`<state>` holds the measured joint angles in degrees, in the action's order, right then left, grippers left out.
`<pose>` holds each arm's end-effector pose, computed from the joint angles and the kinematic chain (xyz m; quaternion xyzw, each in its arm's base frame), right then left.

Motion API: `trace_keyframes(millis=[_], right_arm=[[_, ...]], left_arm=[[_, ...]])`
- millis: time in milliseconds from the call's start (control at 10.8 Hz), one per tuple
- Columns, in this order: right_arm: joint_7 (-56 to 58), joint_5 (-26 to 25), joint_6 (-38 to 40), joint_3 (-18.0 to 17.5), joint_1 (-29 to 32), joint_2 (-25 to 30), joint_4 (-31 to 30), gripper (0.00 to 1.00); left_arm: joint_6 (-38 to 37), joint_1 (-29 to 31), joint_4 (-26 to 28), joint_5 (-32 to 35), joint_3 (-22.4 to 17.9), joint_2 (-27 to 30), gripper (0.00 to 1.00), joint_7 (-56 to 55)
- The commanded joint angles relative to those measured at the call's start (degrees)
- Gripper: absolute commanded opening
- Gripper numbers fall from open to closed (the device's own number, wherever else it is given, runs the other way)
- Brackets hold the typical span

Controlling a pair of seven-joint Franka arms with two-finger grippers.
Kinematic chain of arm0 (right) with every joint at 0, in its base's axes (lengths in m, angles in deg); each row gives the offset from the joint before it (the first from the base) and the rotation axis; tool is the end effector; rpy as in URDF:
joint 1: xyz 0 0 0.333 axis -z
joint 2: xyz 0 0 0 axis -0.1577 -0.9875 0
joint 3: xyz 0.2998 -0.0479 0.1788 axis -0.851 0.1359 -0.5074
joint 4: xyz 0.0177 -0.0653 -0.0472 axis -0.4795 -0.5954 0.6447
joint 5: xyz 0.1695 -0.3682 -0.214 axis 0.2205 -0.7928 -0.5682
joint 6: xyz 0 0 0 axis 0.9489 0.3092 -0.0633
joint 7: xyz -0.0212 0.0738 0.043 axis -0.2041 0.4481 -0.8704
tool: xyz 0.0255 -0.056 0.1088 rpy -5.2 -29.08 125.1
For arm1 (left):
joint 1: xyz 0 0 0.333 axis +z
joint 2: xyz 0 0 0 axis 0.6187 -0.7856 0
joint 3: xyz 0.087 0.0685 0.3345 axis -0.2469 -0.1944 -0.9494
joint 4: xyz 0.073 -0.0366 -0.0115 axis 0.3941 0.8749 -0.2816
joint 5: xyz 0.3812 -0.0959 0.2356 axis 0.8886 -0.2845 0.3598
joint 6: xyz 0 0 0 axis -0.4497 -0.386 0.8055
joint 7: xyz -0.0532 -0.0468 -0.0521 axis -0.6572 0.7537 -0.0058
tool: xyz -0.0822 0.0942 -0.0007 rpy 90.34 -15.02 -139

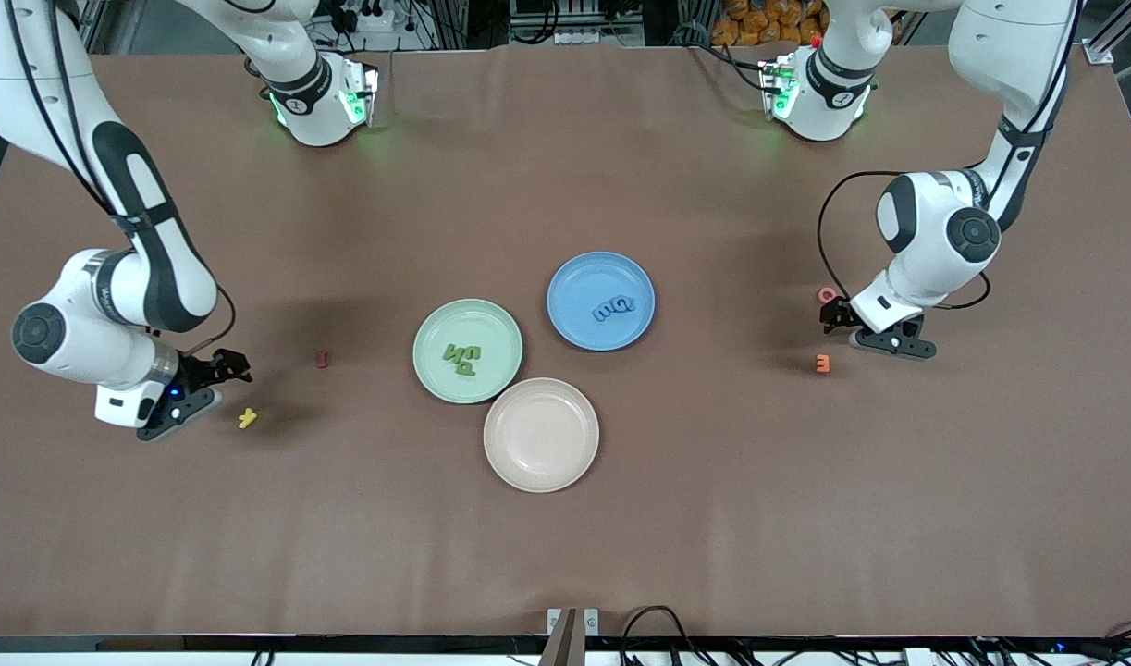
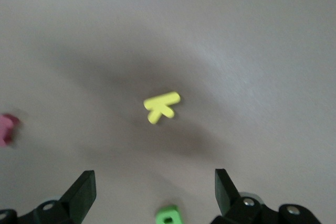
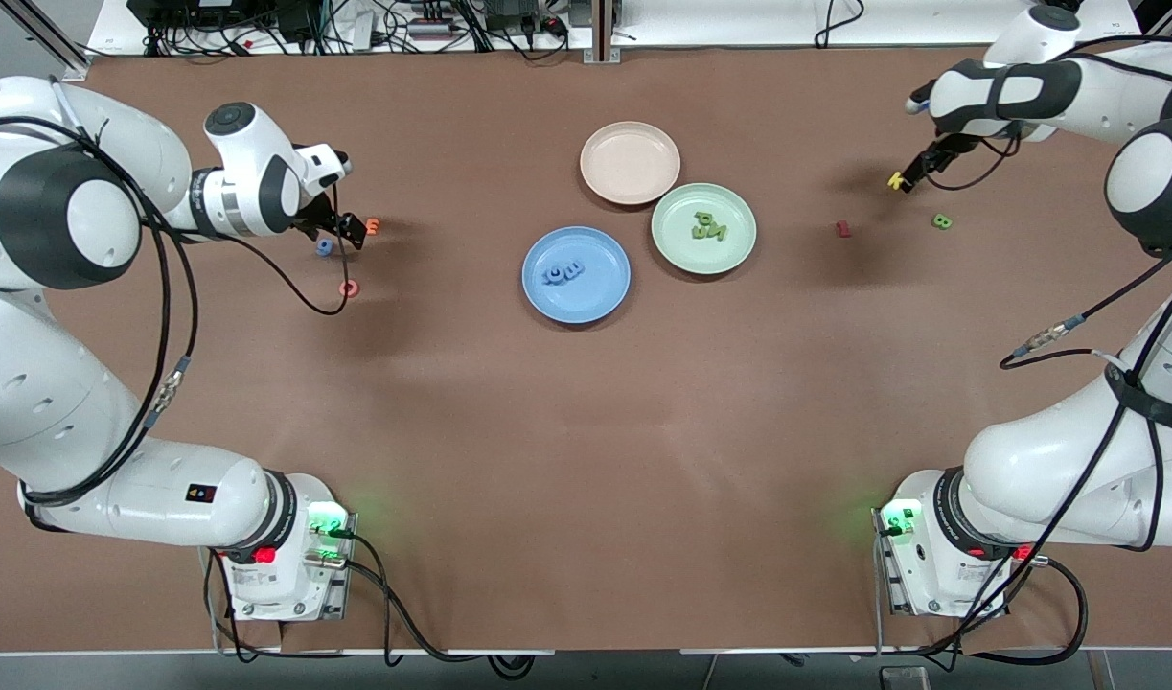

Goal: Sort letters by color into matching plates
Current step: 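Release the N on the green plate, then move both grippers back out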

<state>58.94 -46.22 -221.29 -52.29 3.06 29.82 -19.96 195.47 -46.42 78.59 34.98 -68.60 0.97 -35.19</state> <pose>0.6783 -0.0993 0.1825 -0.9587 -0.2826 0.0102 0.0294 0.5395 -0.0237 0.1490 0.9930 -0.1143 0.0292 0.0083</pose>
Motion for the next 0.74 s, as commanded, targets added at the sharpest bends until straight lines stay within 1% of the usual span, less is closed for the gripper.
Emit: trace_keyframes(millis=[0,92,277,461,645], right_arm=[[5.2,-3.8,-0.3,-0.9,2.9,1.6,-2.8,1.00],[5.2,-5.9,-0.5,-0.9,3.4,2.0,-3.7,1.00],[5.4,-7.4,-1.1,-0.9,3.6,2.9,-5.8,1.00],[5.6,-9.6,-6.4,-1.0,4.4,3.4,-9.9,1.00],[5.6,-11.3,-8.2,-1.1,4.5,4.2,-11.6,1.00]], left_arm=[[2.4,-0.1,1.4,0.2,-2.0,0.2,0.98,4.4],[2.6,-0.1,1.3,0.2,-2.5,-0.1,0.97,5.4],[3.8,0.0,1.3,0.2,-3.2,-0.8,0.96,7.2],[5.0,0.0,1.4,0.2,-3.4,-1.6,0.94,7.9],[5.1,0.1,1.3,0.2,-3.4,-2.1,0.92,7.9]])
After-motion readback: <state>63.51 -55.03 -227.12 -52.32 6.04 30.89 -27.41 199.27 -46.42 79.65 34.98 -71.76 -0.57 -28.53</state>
